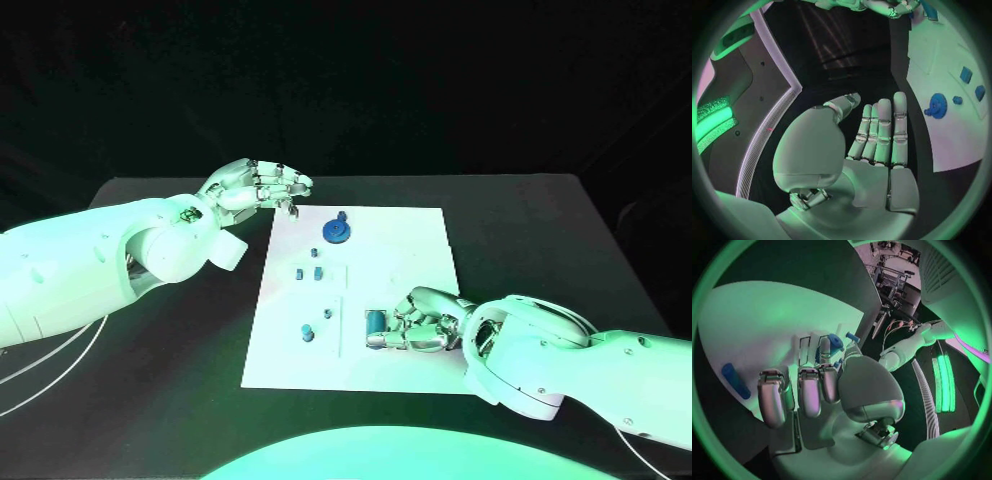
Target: Assemble the parts on the task board
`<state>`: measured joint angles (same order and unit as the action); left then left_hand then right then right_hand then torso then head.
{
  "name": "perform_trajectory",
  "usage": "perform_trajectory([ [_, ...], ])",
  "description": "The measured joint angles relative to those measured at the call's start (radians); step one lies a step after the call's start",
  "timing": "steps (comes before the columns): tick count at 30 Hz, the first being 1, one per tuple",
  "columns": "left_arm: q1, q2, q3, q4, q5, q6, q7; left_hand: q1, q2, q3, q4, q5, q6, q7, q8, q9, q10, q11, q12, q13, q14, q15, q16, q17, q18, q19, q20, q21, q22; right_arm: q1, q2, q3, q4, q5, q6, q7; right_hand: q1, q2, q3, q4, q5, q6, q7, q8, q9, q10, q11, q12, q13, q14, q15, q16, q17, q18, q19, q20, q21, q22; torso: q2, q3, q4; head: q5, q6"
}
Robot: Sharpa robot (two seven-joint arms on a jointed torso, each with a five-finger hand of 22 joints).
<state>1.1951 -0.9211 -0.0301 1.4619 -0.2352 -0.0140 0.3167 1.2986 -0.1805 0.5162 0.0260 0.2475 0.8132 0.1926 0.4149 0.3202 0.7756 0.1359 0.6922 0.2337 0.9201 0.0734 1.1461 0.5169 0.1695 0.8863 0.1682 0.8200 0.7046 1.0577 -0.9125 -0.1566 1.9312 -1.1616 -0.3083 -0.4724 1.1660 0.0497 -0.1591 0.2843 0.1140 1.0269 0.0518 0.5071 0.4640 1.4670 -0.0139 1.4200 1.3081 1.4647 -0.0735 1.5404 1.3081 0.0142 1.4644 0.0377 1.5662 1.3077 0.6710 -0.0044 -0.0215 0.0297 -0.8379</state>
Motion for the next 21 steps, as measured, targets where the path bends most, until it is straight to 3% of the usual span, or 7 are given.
perform_trajectory([
  [8, 0.0, -0.001, 0.0, 0.0, 0.0, 0.0, -0.001, 0.005, 0.005, 0.0, 0.0, 0.0, 0.0, 0.0, 0.0, 0.0, 0.0, 0.0, 0.0, 0.0, 0.0, 0.0, 0.0, -0.001, 0.0, 0.0, 0.0, 0.0, 0.0, -0.001, 0.003, 0.0, -0.014, -0.02, 0.014, -0.004, 0.104, 0.0, 0.024, -0.006, -0.01, 0.0, 0.0, 0.0, -0.011, -0.001, 0.003, 0.011, 0.006, 0.0, 0.001, 0.004, 0.0, 0.0, 0.0, 0.0, 0.0, 0.0, 0.0, -0.0003, -0.0007, 0.002, -0.001],
  [15, 0.0, -0.003, 0.0, 0.001, 0.0, 0.0, -0.001, 0.005, 0.005, 0.0, 0.0, 0.0, 0.0, 0.0, 0.0, 0.001, 0.0, 0.0, 0.0, 0.0, 0.0, 0.0, 0.0, -0.001, 0.0, 0.0, 0.0, 0.0, 0.0, -0.001, 0.01, 0.0, -0.028, -0.039, 0.013, -0.021, 0.113, 0.003, 0.059, 0.005, -0.01, 0.0, 0.0, 0.0, -0.018, -0.003, -0.003, 0.008, 0.006, 0.002, -0.006, 0.004, 0.0, 0.0, 0.004, -0.004, 0.0, 0.0, 0.001, 0.0011, -0.0002, 0.002, -0.002],
  [21, 0.0, -0.005, 0.0, 0.001, 0.0, 0.0, -0.003, 0.004, 0.005, 0.0, 0.0, 0.0, 0.0, 0.0, 0.0, 0.001, 0.0, 0.0, 0.0, -0.001, 0.0, 0.0, 0.0, -0.001, 0.0, 0.004, -0.004, 0.0, 0.0, -0.002, 0.014, -0.001, -0.037, -0.045, 0.013, -0.031, 0.063, 0.054, 0.063, 0.009, -0.012, 0.0, 0.0, 0.0, -0.023, -0.004, -0.004, 0.005, 0.007, 0.002, -0.006, 0.004, 0.0, 0.0, 0.004, -0.004, 0.0, 0.0, 0.001, 0.0009, -0.0006, 0.003, -0.002],
])
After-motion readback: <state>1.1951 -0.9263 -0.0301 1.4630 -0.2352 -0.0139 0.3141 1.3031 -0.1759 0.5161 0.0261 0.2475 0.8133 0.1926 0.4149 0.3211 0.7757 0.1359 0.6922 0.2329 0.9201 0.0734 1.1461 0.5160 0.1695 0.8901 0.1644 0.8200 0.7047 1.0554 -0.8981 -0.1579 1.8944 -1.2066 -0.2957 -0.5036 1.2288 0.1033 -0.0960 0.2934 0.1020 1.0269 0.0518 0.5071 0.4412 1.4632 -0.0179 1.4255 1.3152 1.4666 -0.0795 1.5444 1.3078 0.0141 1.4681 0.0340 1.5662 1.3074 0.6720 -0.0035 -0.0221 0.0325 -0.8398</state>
